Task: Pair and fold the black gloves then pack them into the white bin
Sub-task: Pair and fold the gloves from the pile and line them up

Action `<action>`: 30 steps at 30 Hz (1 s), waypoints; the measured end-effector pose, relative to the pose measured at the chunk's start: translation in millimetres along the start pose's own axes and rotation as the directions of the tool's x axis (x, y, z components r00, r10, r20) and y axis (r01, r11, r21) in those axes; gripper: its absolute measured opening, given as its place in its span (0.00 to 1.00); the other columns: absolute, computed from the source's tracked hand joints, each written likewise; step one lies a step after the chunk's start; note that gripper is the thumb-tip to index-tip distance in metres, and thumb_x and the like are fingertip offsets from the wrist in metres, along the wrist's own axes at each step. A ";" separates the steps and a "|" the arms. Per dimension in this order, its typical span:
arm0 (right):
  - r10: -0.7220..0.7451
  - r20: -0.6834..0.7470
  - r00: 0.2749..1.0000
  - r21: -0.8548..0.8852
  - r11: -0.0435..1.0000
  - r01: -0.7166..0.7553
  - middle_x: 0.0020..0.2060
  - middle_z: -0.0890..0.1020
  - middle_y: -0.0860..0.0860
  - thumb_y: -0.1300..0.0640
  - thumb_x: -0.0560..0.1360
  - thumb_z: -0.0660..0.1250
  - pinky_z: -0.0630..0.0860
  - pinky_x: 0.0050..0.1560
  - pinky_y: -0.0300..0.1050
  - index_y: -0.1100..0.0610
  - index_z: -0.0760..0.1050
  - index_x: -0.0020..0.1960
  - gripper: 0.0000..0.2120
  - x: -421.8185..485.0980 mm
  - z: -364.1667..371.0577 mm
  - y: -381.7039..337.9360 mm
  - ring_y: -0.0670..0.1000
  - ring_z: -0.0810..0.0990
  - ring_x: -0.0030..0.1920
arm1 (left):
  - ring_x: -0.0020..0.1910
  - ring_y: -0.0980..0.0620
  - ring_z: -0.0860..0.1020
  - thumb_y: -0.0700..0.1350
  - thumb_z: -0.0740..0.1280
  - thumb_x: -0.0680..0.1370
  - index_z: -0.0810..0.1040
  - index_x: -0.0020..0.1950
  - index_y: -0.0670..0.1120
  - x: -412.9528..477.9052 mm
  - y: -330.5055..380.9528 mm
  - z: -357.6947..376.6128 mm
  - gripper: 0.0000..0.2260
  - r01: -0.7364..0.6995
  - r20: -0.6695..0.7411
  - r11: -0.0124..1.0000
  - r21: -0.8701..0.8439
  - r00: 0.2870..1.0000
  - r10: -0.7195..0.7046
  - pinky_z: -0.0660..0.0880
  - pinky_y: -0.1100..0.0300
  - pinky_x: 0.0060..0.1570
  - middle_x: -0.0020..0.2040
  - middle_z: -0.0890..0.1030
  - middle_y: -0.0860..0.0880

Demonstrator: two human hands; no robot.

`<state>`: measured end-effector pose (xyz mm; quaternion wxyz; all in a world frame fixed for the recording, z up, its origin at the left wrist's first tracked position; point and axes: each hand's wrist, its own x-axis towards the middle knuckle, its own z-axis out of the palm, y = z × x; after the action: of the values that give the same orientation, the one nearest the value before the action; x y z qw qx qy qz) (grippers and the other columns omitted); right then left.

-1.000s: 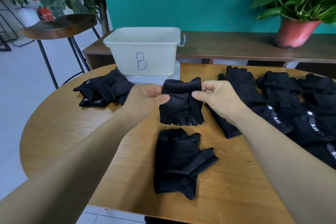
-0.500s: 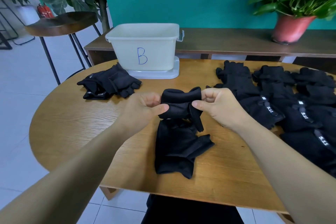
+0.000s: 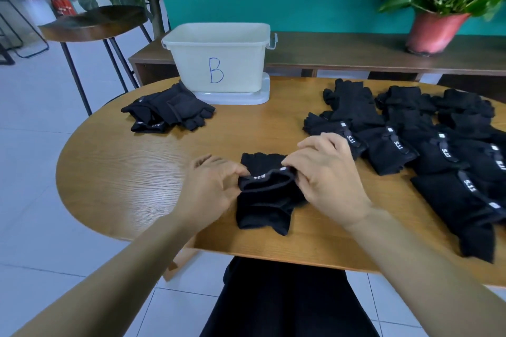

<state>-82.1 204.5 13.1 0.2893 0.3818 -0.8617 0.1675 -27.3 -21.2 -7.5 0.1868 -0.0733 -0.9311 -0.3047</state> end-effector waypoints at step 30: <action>0.203 0.210 0.956 0.072 0.972 -0.222 0.59 0.82 0.51 0.52 0.67 0.59 0.60 0.67 0.47 0.56 0.82 0.59 0.24 -57.2 5.1 -36.7 0.53 0.72 0.67 | 0.67 0.63 0.69 0.53 0.61 0.67 0.80 0.64 0.54 -42.1 -1.4 2.6 0.25 0.082 0.143 0.985 -0.150 0.988 -0.060 0.61 0.51 0.73 0.66 0.75 0.61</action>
<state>-25.4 210.0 -24.2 0.1626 0.3149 -0.9137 0.1987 10.3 -21.8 -26.7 0.1047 -0.0751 -0.9172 -0.3770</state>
